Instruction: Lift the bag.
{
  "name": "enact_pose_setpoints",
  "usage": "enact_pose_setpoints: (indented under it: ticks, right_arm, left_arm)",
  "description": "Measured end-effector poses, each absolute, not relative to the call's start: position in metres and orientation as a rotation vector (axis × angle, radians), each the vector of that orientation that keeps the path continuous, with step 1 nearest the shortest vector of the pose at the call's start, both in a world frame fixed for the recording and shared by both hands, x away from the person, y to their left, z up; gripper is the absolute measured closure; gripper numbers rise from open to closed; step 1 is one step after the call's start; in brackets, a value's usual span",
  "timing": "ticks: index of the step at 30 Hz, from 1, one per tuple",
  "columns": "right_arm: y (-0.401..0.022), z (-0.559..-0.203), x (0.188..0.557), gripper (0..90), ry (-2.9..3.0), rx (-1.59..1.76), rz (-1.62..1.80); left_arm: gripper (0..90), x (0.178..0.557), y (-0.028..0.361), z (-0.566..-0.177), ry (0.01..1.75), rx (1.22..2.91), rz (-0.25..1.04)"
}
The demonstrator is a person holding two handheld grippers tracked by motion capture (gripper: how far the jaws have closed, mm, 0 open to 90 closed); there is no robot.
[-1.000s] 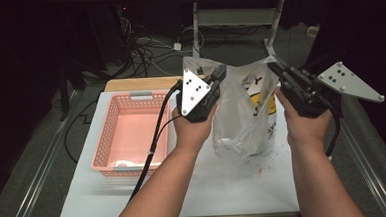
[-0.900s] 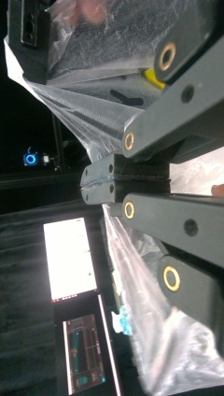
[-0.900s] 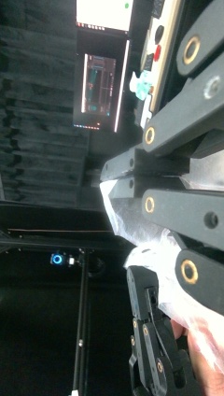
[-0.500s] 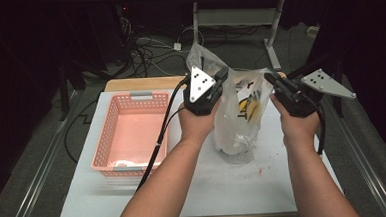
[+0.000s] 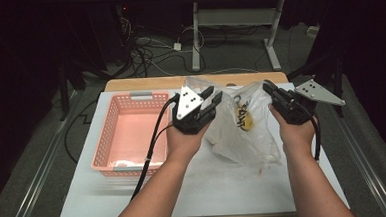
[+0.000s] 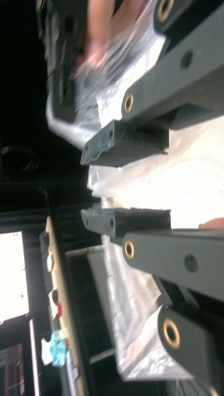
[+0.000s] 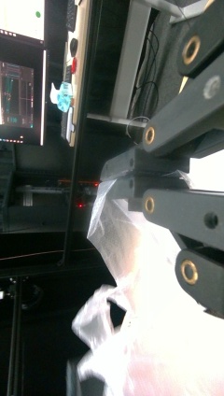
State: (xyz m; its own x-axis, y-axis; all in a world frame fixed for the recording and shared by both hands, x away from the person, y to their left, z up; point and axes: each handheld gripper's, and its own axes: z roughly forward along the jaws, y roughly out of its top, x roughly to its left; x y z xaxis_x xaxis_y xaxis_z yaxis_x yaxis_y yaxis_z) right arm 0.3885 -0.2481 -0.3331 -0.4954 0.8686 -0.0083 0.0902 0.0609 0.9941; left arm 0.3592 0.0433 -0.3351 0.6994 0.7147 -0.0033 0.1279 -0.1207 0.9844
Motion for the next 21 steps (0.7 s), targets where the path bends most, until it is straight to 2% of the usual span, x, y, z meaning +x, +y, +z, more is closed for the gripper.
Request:
enact_pose_setpoints:
  ticks: [9, 16, 21]
  right_arm:
    - [-0.247, -0.334, 0.387, 90.0, 1.708, 0.959, 1.465]
    - [-0.25, -0.339, 0.385, 90.0, 1.719, 0.963, 1.446]
    - [-0.252, -0.343, 0.383, 90.0, 1.727, 0.96, 1.435]
  left_arm:
    - [42.8, 0.303, 0.065, -0.368, 0.676, 1.678, 0.51]
    - [33.6, 0.27, 0.082, -0.383, 0.696, 1.705, 0.472]
    - [28.4, 0.259, 0.089, -0.4, 0.726, 1.728, 0.448]
